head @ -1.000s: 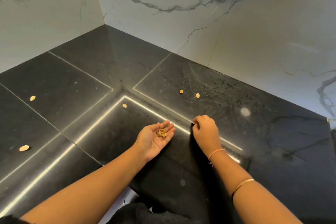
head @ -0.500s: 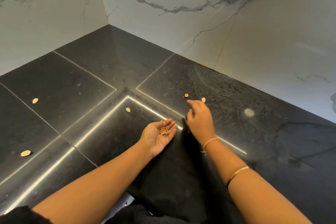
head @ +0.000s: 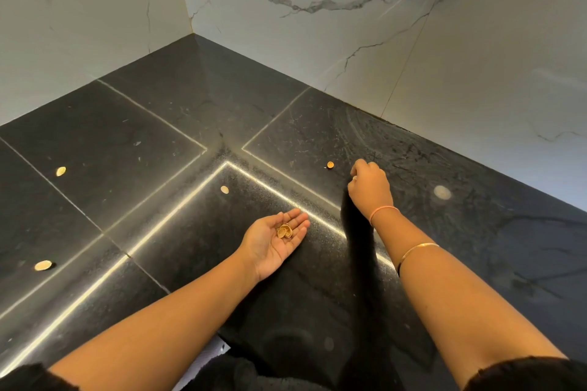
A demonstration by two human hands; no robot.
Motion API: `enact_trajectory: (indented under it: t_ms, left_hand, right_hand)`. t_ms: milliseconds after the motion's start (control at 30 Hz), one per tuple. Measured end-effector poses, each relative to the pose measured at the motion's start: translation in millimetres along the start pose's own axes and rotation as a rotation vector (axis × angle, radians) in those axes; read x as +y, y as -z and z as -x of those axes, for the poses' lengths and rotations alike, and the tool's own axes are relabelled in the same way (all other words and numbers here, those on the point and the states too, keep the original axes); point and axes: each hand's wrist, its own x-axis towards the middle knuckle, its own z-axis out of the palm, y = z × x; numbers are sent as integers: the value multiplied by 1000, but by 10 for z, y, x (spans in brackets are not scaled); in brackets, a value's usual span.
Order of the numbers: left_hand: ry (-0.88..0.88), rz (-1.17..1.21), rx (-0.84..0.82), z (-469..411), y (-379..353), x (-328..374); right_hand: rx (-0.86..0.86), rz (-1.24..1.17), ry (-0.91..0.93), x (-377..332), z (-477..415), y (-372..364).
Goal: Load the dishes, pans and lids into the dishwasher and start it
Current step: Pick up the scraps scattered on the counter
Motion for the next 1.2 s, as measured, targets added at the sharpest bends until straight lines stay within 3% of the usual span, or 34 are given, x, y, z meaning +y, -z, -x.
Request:
enact_trajectory:
  t_ms: [133, 233, 667, 967, 1200]
  left_hand:
    - [1, -5, -11, -3, 32, -10]
    - [1, -7, -16, -9, 54, -18]
    - [-17, -6, -36, -41, 76, -16]
    - [-32, -33, -51, 5, 73, -29]
    - [-46, -68, -71, 52, 112, -53]
  right_hand:
    - [-13, -249, -18, -66, -48, -33]
    - [34, -276, 63, -197, -61, -76]
    - [-38, -61, 129, -281, -186, -159]
    - [-10, 112, 263, -296, 291, -215]
    - [-177, -338, 37, -386, 689, -103]
